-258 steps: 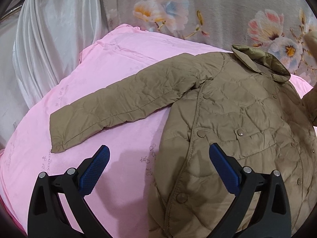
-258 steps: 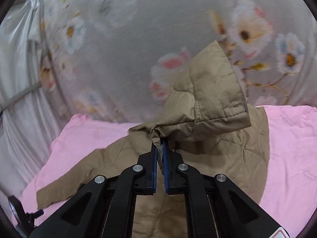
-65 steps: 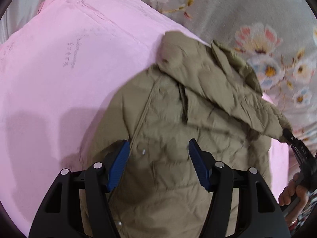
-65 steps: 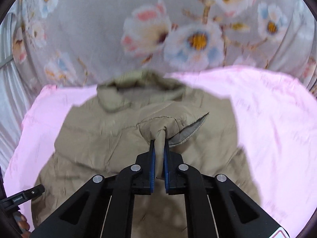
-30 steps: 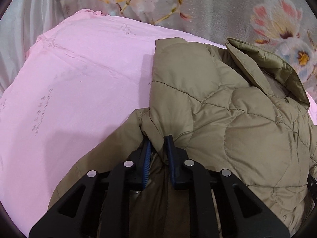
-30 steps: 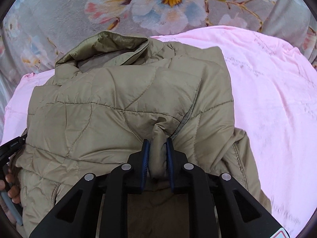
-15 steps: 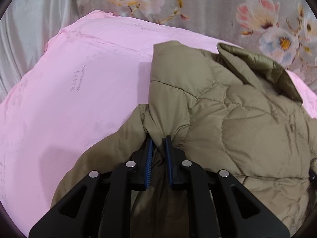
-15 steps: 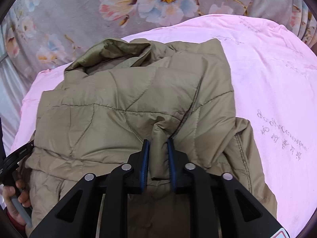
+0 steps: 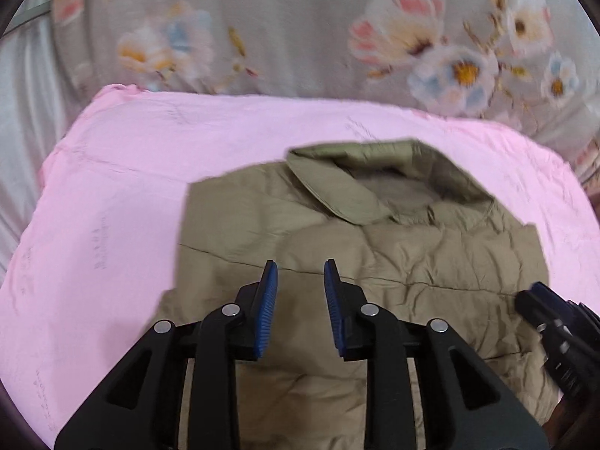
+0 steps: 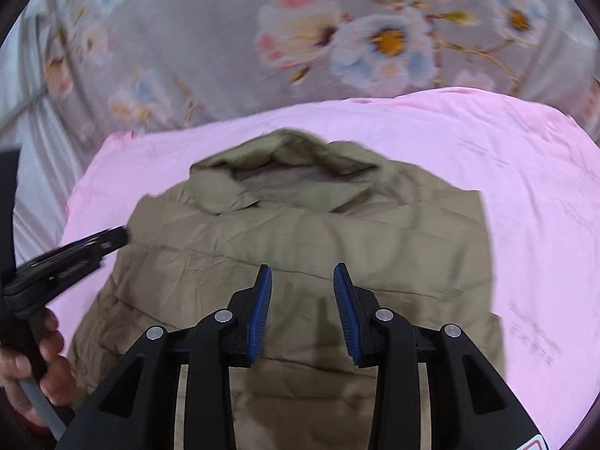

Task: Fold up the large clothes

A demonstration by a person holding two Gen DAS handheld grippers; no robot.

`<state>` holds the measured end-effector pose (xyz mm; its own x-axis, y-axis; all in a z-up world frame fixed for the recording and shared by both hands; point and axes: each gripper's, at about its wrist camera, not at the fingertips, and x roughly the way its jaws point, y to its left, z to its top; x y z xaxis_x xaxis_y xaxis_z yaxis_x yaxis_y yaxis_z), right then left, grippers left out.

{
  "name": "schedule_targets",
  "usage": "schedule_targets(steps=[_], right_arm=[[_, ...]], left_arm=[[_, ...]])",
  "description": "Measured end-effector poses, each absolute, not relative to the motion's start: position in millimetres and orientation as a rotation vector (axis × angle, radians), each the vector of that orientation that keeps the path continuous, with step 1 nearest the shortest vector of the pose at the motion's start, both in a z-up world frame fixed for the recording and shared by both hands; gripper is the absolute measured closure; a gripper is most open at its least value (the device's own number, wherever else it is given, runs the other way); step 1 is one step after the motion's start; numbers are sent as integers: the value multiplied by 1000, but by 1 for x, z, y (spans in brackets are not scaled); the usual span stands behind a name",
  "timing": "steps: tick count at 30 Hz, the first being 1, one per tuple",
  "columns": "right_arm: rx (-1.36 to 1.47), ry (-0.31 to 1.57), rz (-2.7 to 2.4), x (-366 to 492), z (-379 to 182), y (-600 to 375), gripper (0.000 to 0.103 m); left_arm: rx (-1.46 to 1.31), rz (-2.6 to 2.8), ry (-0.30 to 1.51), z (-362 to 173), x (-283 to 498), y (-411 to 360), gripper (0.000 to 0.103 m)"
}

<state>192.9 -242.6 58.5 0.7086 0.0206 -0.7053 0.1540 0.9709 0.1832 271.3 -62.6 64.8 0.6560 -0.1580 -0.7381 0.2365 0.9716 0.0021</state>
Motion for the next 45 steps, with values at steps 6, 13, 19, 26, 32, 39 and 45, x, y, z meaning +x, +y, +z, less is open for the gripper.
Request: schedule_targets(steps=[6,13,19,26,32,39,45], right_arm=[[182,876,-78,213,4,-212,68],[125,846,-100,202,-11,-201,68],[149,835,-84,198,18,-212,69],[242,837,-228,222,28,-271,70],[238,824,-222,218,-5,-274,73],[272,821,-200,216,-12,-280,72],[356,857,-143,224,8,-286,64]], left_arm=[[143,-195,855,4,271,-82,78],[171,-179,818,-12,260,-85,78],[135,-223,838,12,258,-66,78],[44,-131,859,37,302,-39,66],[131,-114,842,-4,298,-47,65],[204,-83,830,-11,298,-56,65],[130,-145,920,9,304,-48,64]])
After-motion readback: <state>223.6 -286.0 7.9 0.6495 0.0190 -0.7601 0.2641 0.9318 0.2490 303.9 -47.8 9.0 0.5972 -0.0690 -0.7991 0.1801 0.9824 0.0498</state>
